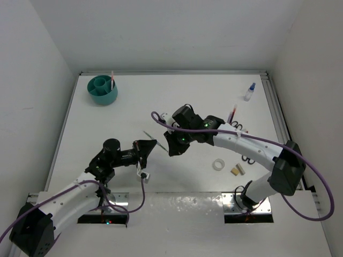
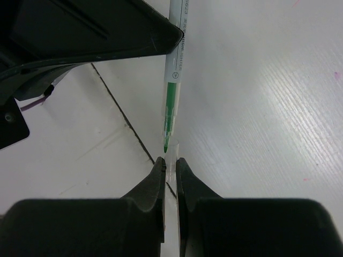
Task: Sort the stationery into containers
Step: Close the pen cap on the pen.
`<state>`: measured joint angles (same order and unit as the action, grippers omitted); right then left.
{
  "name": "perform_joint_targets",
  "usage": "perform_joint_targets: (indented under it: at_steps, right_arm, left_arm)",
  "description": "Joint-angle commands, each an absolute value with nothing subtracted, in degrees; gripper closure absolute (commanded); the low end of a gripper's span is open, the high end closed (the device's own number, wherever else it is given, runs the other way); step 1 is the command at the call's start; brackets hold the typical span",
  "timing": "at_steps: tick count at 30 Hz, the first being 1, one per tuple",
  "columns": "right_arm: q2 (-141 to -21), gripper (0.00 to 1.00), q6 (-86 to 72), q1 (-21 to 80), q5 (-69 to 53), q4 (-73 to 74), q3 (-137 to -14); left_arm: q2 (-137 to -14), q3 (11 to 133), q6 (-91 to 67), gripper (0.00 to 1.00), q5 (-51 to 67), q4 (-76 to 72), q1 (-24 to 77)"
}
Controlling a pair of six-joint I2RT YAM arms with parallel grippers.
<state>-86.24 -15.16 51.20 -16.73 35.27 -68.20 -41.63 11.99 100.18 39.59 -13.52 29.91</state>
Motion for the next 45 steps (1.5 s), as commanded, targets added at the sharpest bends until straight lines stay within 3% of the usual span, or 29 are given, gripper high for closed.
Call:
perform_joint_targets:
  at_steps: [1,45]
  right_arm:
    - [-86.0,1.00,-15.2,51.6,-17.2,32.8,-70.9]
    - [-84.1,1.00,-14.5,52.1,-16.0,35.6,-68.5]
  left_arm:
    - [-41.3,13.1,101.1,1.00,42.3,-13.9,30.2]
    - [-41.0,14.2,100.8,1.00,40.3,-12.9,28.6]
